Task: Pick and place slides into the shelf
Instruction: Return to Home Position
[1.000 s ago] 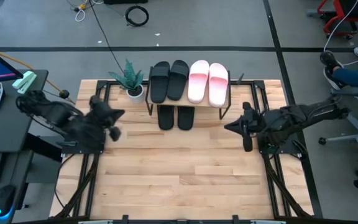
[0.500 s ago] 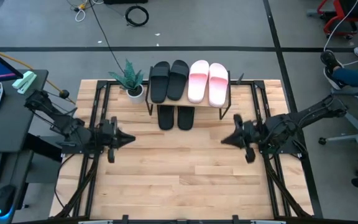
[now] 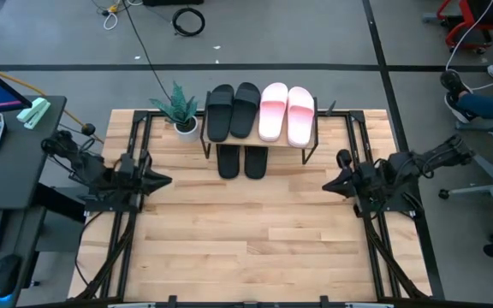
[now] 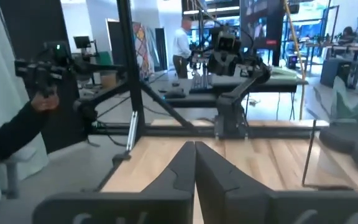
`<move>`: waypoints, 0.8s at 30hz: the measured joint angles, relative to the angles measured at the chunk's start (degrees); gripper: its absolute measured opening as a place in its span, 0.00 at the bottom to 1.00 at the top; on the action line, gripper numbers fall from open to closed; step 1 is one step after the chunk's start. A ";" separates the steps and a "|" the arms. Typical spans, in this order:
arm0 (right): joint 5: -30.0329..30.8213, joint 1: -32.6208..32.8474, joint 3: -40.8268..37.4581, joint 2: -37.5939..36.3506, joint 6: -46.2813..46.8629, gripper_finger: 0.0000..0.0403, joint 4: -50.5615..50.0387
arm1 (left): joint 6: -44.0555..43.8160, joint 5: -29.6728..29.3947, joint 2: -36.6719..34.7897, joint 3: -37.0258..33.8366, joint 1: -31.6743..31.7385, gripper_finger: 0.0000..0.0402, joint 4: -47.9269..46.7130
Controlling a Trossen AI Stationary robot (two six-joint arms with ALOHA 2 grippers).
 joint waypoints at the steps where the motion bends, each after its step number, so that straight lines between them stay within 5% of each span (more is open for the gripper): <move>1: -0.06 -0.22 -1.26 -1.62 0.02 0.04 -0.16 | -0.99 0.20 -0.63 -0.04 0.00 0.06 -1.36; 10: 0.20 -1.98 -10.40 -15.77 5.11 0.03 -0.09 | -4.20 0.14 -3.65 -0.06 0.00 0.09 -5.00; 24: 6.06 -2.00 -18.21 -20.01 6.97 0.03 1.68 | -7.62 0.08 0.75 -0.06 0.00 0.09 -4.31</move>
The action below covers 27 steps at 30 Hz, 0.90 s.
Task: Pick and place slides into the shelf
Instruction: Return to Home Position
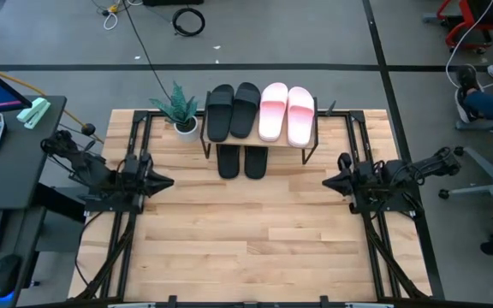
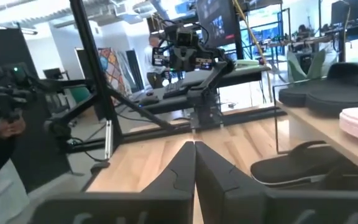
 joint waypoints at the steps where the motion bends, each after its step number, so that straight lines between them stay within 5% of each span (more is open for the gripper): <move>1: -0.04 0.00 -0.50 0.00 -0.08 0.04 0.71 | 0.01 0.00 0.50 0.00 0.00 0.10 0.07; 10: -0.08 0.00 -8.94 0.02 -2.73 0.04 16.27 | 4.14 -1.98 1.90 0.00 0.04 0.07 3.70; 27: -0.18 0.00 -8.65 0.02 -2.58 0.03 15.44 | 8.78 -1.80 -10.07 0.04 0.04 0.08 1.52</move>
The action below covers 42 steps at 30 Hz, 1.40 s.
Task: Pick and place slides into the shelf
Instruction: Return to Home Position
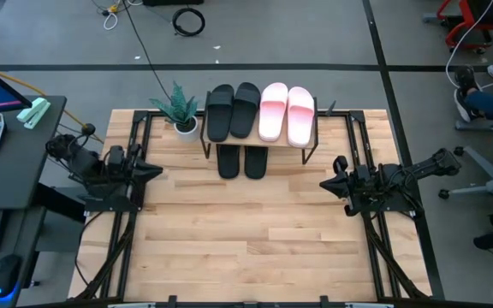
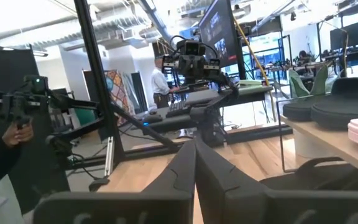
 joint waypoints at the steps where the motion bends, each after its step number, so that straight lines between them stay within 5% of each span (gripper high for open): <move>1: 0.00 0.00 0.00 0.00 -0.45 0.03 0.00 | 0.14 0.00 -0.73 -0.02 0.00 0.07 -0.53; 11: 0.07 0.00 0.07 0.00 -0.74 0.03 0.00 | -0.70 0.03 -4.06 -0.24 0.00 0.09 -3.61; 22: 0.07 0.00 0.09 0.00 -0.78 0.03 -0.01 | 4.90 2.51 -4.08 -12.97 0.00 0.08 16.87; 27: 0.07 0.00 0.09 0.00 -0.80 0.03 -0.02 | 1.07 6.60 -4.07 -16.23 -0.02 0.10 18.07; 42: 0.07 0.00 0.13 0.17 -3.40 0.03 -1.99 | -4.57 6.80 -3.94 -23.38 -0.02 0.07 16.34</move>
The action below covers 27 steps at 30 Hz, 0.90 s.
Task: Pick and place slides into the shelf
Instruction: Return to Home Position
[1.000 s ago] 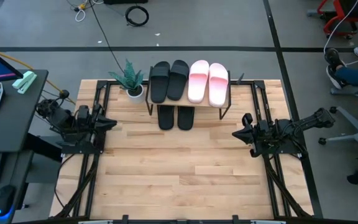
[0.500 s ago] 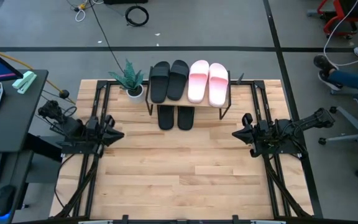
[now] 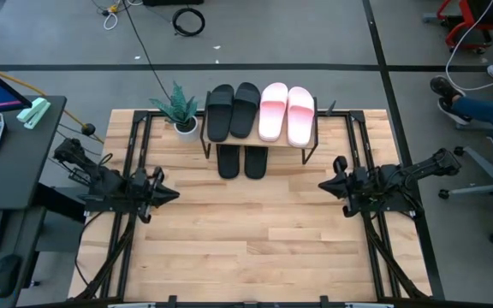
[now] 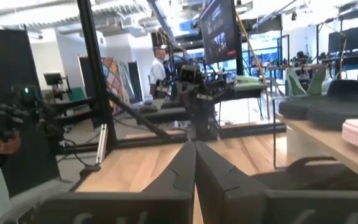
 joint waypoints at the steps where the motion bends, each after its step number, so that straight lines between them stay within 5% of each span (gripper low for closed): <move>1: 0.00 0.02 0.00 0.02 -0.02 0.03 -0.64 | -0.08 -0.01 -0.05 0.00 0.01 0.08 -0.05; 13: -0.04 0.02 0.00 0.02 1.42 0.03 -5.29 | 8.19 -0.21 -0.01 0.00 0.28 0.08 -2.02; 27: -0.04 0.00 0.00 0.02 1.44 0.03 -5.32 | 7.88 -0.20 -0.01 -0.02 0.28 0.08 -1.99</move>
